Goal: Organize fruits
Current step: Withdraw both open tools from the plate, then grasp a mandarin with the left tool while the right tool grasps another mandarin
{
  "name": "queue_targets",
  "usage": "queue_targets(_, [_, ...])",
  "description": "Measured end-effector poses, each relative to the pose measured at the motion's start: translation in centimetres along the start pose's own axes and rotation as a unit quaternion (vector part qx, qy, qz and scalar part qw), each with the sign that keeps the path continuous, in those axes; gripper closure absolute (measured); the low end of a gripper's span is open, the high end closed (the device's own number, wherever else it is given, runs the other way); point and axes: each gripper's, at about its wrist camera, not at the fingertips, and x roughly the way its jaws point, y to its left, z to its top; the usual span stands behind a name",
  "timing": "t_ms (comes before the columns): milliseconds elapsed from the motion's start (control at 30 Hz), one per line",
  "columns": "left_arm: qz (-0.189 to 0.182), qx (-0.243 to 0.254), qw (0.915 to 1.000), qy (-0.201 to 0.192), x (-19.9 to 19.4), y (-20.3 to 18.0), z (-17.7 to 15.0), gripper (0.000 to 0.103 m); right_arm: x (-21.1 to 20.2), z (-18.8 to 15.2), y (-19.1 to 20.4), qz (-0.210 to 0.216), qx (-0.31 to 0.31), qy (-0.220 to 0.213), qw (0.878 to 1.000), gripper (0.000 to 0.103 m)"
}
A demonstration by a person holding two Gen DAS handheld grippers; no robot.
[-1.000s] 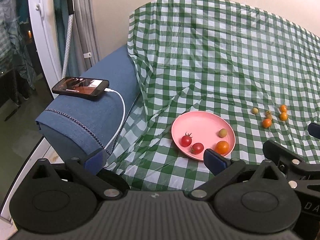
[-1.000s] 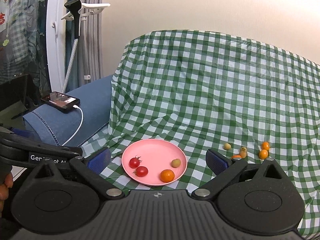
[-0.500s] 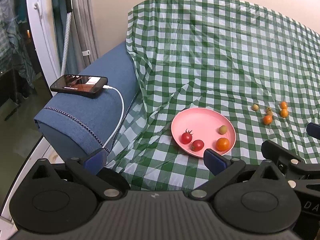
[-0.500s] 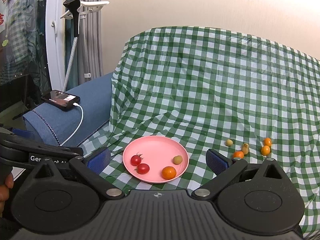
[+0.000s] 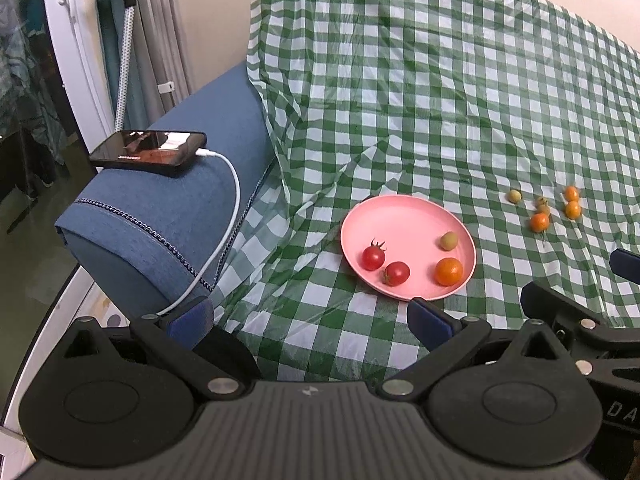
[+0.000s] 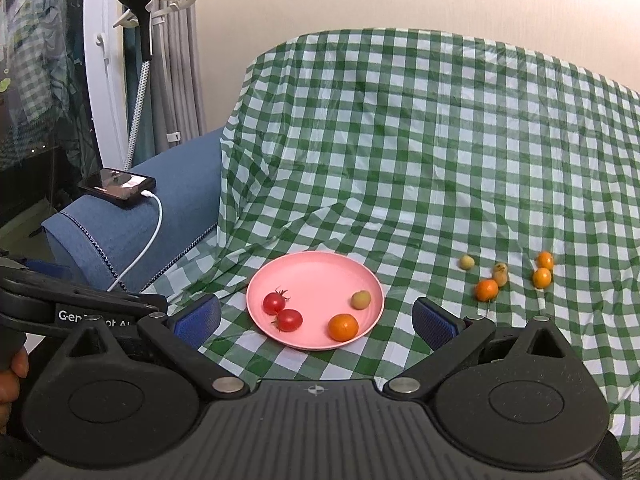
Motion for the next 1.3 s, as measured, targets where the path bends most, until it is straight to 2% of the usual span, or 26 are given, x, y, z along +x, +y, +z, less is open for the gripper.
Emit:
queue_targets(467, [0.010,0.028,0.9988,0.039,2.9,-1.4,0.7,0.000,2.7,-0.4,-1.6,0.004,0.029,0.028,0.999,0.001])
queue_targets(700, [0.010,0.066,0.9960,0.060,5.1,-3.9,1.8,0.000,4.0,-0.9,-4.7,-0.014,0.073,0.032,0.997,0.001])
queue_targets(833, [-0.001,0.088,0.9936,0.072,6.8,-6.6,3.0,0.000,4.7,-1.5,-8.0,-0.044,0.105,0.034,0.993,0.001])
queue_targets(933, [-0.020,0.100,0.9919,0.075,8.3,-9.4,4.5,0.000,5.3,-1.8,-11.5,-0.087,0.127,0.029,0.988,0.001])
queue_targets(1133, [-0.103,0.094,0.9860,0.091,12.8,-16.5,8.3,0.000,7.4,-1.9,-20.4,-0.189,0.153,0.002,0.970,0.001])
queue_targets(1200, [-0.120,0.087,0.9839,0.100,14.8,-19.2,9.4,0.000,8.8,-1.7,-23.7,-0.214,0.161,-0.002,0.963,0.001])
queue_targets(1300, [-0.150,0.083,0.9788,0.111,18.3,-23.8,10.7,0.000,11.3,-1.4,-28.3,-0.231,0.164,0.004,0.959,0.001])
